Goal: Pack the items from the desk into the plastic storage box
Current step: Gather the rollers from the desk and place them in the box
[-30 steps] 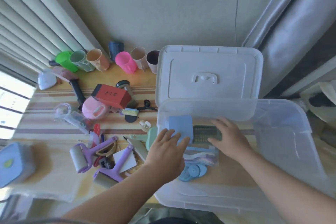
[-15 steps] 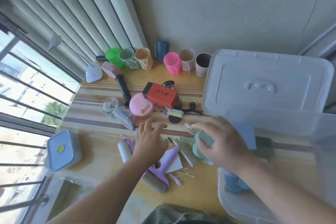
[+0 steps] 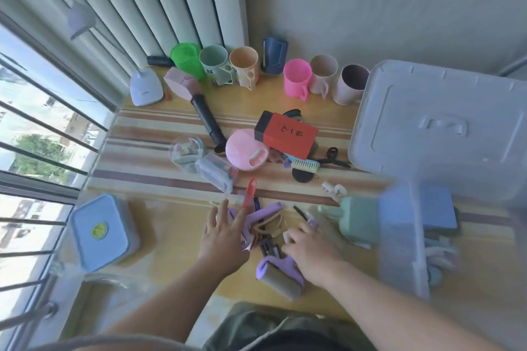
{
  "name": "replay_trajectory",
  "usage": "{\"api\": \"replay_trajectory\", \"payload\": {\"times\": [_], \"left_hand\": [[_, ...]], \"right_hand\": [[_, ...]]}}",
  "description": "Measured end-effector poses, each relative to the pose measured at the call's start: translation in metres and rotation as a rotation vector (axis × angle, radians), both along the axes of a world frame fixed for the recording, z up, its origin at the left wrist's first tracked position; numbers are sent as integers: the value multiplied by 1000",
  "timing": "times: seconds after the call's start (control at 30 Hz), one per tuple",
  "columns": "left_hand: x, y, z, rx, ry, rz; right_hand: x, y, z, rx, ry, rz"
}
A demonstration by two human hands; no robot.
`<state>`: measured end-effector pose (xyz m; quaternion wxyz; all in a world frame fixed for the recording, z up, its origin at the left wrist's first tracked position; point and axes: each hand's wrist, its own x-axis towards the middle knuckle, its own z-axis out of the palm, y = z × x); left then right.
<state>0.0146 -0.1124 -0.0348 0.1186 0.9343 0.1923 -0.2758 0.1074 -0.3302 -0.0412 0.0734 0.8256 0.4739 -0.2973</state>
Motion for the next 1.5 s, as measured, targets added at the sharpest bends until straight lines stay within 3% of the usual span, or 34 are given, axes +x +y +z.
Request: {"api": "replay_trajectory", "payload": {"times": [0.2,0.37,0.57,0.7,0.8,0.9,1.0,1.1,1.2,1.5], "left_hand": [[9,12,15,-109,67,91],[14,20,39,-146,115,320],[53,-19,113,-445,-164,516],[88,-79,164,-416,-407,315],[106,-126,202,-376,-628,190],[120,-176,215,-418,-826,41],[135,-227,205,-490,-900,-155],[147,-271,181,-508,-860,-330],[150,-302,158,-492,-765,-423],[150,-343,130,-507,-590,-483]], "right_hand": [[5,-2,2,52,25,-50],[22,-13,22,398,6,-258],[63,-54,118,925,-137,-550],[101,-138,177,1084,-233,-730],[117,-227,191,1020,-360,-859],[118,-318,169,848,-430,-1009],[109,-384,125,601,-289,-1138],[109,-418,77,280,-132,-1155],[124,-430,39,97,-24,-1240],[162,-412,10,165,176,-1445]]}}
